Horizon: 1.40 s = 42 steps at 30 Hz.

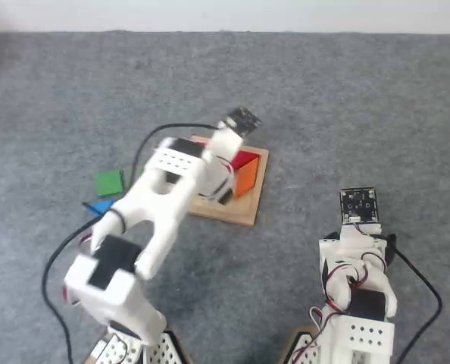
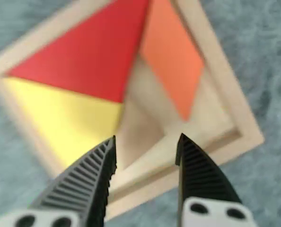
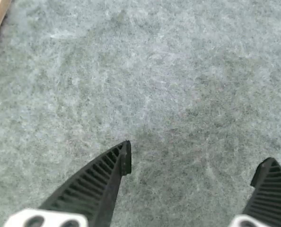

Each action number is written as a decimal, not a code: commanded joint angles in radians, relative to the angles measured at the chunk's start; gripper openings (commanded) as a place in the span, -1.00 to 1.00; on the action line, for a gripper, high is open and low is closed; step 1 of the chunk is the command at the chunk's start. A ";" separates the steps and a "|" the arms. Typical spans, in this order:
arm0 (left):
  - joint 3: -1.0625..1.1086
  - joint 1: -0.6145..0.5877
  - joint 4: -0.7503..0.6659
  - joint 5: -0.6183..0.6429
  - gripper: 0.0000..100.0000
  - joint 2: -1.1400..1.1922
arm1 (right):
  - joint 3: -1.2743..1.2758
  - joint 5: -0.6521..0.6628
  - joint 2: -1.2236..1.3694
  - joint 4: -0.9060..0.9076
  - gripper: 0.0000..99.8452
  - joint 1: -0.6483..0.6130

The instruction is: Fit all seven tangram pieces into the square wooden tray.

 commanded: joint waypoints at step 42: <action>-0.028 0.068 0.015 -0.144 -0.66 0.046 | 0.014 0.011 -0.016 0.008 -0.19 0.004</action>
